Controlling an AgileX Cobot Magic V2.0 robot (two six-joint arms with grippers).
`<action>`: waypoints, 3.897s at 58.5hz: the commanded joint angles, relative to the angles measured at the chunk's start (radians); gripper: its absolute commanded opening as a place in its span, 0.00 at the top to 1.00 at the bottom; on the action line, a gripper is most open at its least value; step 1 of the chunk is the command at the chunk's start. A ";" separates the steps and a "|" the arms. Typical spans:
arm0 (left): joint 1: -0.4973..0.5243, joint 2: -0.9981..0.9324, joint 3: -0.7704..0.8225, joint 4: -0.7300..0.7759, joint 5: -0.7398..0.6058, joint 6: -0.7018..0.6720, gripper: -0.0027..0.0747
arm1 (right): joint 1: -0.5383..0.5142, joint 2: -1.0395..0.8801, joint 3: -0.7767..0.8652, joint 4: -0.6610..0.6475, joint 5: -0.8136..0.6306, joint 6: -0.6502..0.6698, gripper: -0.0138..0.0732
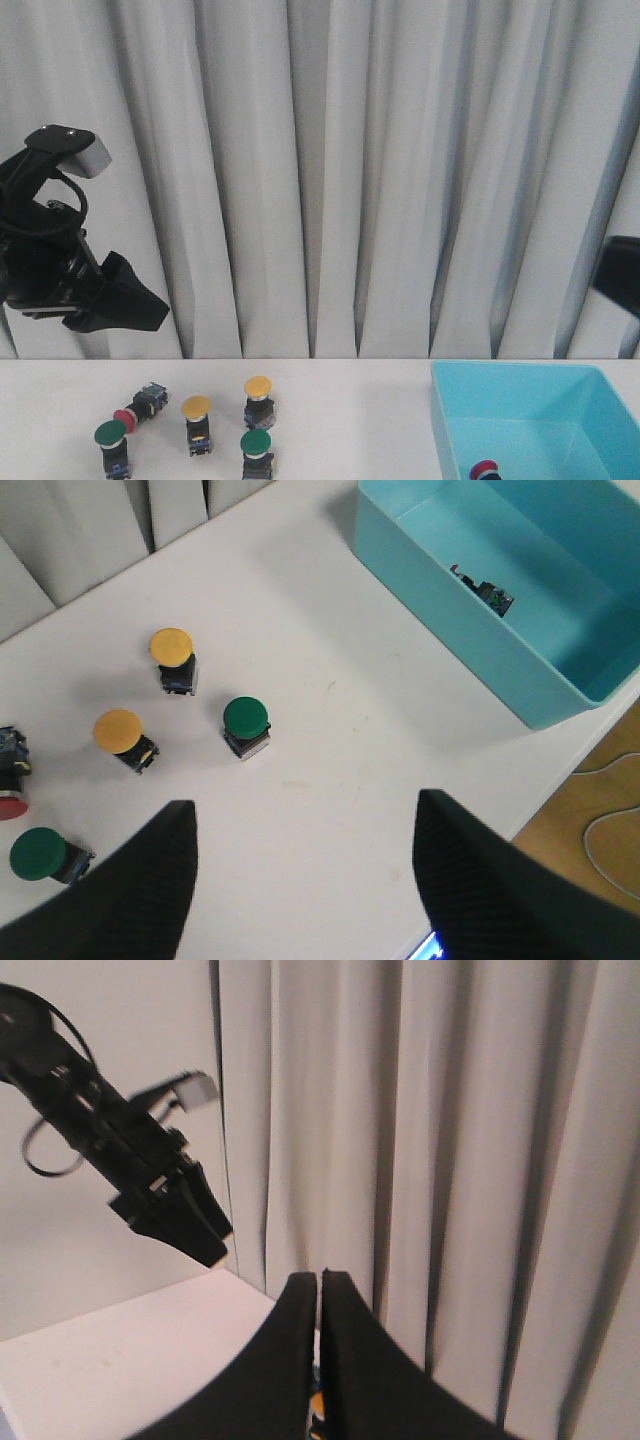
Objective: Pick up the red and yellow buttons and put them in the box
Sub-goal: 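Lower the left gripper onto the yellow-capped button and close it, then lift the yellow button with the left gripper toward the right gripper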
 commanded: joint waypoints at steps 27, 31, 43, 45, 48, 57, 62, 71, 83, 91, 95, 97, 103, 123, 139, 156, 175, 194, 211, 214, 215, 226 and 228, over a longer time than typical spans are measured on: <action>-0.004 0.118 0.001 0.165 -0.168 -0.196 0.32 | -0.003 -0.197 -0.019 -0.240 -0.012 0.315 0.83; -0.004 0.126 0.001 0.201 -0.204 -0.215 0.30 | -0.003 -0.197 -0.019 -0.252 -0.009 0.327 0.83; -0.004 0.143 0.000 0.207 -0.352 -0.229 0.28 | -0.003 -0.197 -0.019 -0.265 0.002 0.341 0.83; -0.004 0.154 0.000 0.207 -0.372 -0.229 0.28 | -0.003 -0.197 -0.019 -0.270 0.005 0.341 0.83; -0.004 0.172 -0.002 0.206 -0.394 -0.235 0.28 | -0.003 -0.197 -0.019 -0.278 0.013 0.342 0.83; -0.004 0.275 -0.045 0.206 -0.405 -0.264 0.28 | -0.003 -0.197 -0.019 -0.279 0.042 0.351 0.83; -0.004 0.348 -0.087 0.206 -0.411 -0.267 0.28 | -0.003 -0.197 -0.019 -0.279 0.059 0.362 0.83; -0.004 0.458 -0.182 0.201 -0.410 -0.272 0.28 | -0.003 -0.197 -0.019 -0.279 0.076 0.364 0.83; -0.004 0.550 -0.238 0.169 -0.398 -0.272 0.29 | -0.003 -0.197 -0.019 -0.280 0.077 0.364 0.83; -0.004 0.596 -0.237 0.162 -0.401 -0.272 0.29 | -0.003 -0.197 -0.019 -0.300 0.077 0.364 0.83; -0.004 0.614 -0.237 0.162 -0.400 -0.272 0.29 | -0.003 -0.197 -0.019 -0.313 0.077 0.364 0.83; -0.004 0.624 -0.237 0.162 -0.399 -0.272 0.29 | -0.003 -0.197 -0.019 -0.318 0.077 0.365 0.83; -0.004 0.653 -0.237 0.162 -0.402 -0.272 0.29 | -0.003 -0.197 -0.019 -0.330 0.077 0.366 0.83; -0.004 0.716 -0.237 0.154 -0.417 -0.272 0.29 | -0.003 -0.197 -0.019 -0.330 0.077 0.367 0.83; -0.004 0.739 -0.237 0.154 -0.423 -0.272 0.29 | -0.003 -0.197 -0.019 -0.330 0.077 0.367 0.83; -0.004 0.741 -0.237 0.128 -0.439 -0.272 0.29 | -0.003 -0.197 -0.019 -0.330 0.077 0.371 0.83; -0.004 0.741 -0.237 0.076 -0.445 -0.271 0.48 | -0.003 -0.197 -0.019 -0.330 0.077 0.383 0.83; -0.004 0.741 -0.237 0.076 -0.432 -0.271 0.72 | -0.003 -0.197 -0.019 -0.330 0.078 0.384 0.83; -0.004 0.725 -0.237 0.077 -0.410 -0.269 0.85 | -0.003 -0.197 -0.019 -0.334 0.072 0.383 0.83; -0.004 0.713 -0.237 0.077 -0.405 -0.269 0.87 | -0.003 -0.197 -0.019 -0.340 0.070 0.383 0.83; -0.004 0.706 -0.238 0.077 -0.404 -0.269 0.88 | -0.003 -0.197 -0.019 -0.341 0.070 0.383 0.83; -0.003 0.625 -0.238 0.077 -0.395 -0.269 0.90 | -0.003 -0.197 -0.019 -0.347 0.070 0.384 0.83; -0.003 0.605 -0.238 0.077 -0.392 -0.269 0.90 | -0.003 -0.197 -0.019 -0.347 0.070 0.384 0.83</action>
